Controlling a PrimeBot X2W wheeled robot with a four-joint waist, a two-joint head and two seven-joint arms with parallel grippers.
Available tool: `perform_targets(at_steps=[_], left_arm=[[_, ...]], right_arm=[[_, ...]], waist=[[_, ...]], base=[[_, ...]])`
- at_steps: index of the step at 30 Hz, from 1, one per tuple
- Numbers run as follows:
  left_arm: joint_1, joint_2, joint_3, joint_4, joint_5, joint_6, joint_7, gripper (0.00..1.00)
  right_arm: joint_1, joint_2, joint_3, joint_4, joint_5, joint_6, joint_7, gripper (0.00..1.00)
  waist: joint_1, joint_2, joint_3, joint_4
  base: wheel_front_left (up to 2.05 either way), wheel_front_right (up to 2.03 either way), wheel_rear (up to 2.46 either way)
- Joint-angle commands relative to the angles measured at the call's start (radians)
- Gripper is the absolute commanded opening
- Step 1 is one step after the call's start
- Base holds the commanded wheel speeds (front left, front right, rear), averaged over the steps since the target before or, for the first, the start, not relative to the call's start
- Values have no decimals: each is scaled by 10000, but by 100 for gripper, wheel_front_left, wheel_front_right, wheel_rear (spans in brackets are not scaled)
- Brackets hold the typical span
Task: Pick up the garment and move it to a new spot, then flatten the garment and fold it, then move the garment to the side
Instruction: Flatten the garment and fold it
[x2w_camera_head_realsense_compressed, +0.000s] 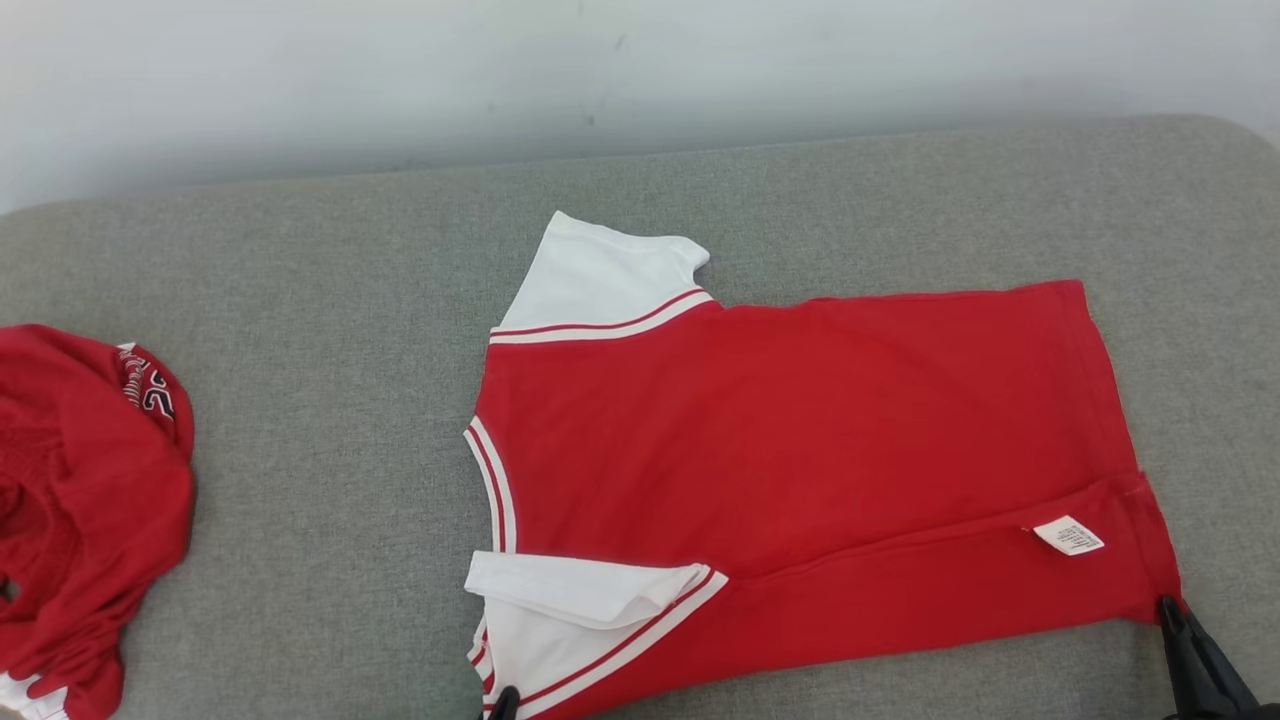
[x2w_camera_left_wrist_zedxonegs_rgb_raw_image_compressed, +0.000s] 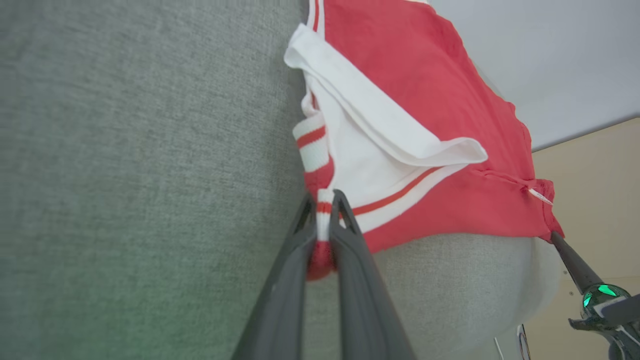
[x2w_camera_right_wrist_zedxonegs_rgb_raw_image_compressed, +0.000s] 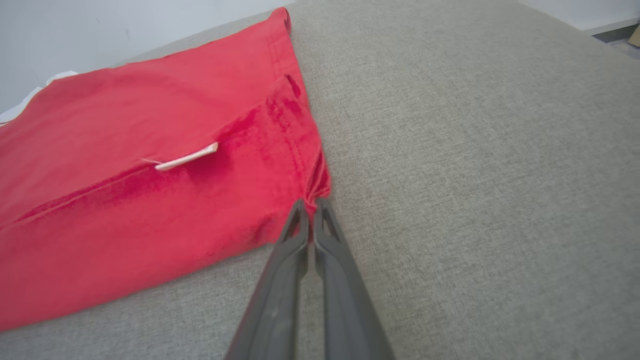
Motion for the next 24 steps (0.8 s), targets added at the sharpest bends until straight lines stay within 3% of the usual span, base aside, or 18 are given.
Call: perform_targets(at_steps=[1, 13, 14, 15, 16, 17, 18, 19, 24], left_arm=[[94, 54, 49, 54, 16, 49, -50, 0], [178, -10, -30, 357, -20, 77, -135, 0], [191, -13, -29, 372, -22, 80, -152, 8], [204, -23, -19, 378, -10, 123, -187, 27], [217, -25, -16, 388, -5, 143, -207, 62], [237, -22, -31, 394, -20, 142, -190, 75], [251, -7, -24, 381, 14, 164, -237, 95], [268, 0, 1, 364, 50, 173, -269, 100], [131, 134, 199, -26, 180, 379, -413, 100]], right_arm=[[96, -55, -18, 17, -95, -10, -4, 0], [357, -165, -140, 271, 102, -12, -5, 0], [372, -148, -187, 276, 111, -12, -4, 21], [384, -128, -238, 264, 112, -12, -5, 48], [384, -113, -341, 225, 94, -12, -5, 100], [404, -106, -417, 166, 65, -12, -7, 100], [433, -88, -485, 88, 37, -10, -7, 100], [467, -58, -581, 16, -30, -10, -5, 100], [579, 154, -1304, -950, -815, -10, -4, 100]], waist=[[0, -1, -39, -11], [0, -1, -312, -32], [0, -1, -341, -35], [0, -1, -358, -37], [0, -1, -385, -43], [0, -1, -411, -48], [0, -1, -446, -53], [0, -1, -483, -56], [0, -1, -616, -199]], base=[[0, 0, 0], [0, 0, 0], [0, 0, 0], [0, 0, 0], [0, 0, 0], [0, 0, 0], [0, 0, 0], [0, 0, 0], [0, 0, 0]])
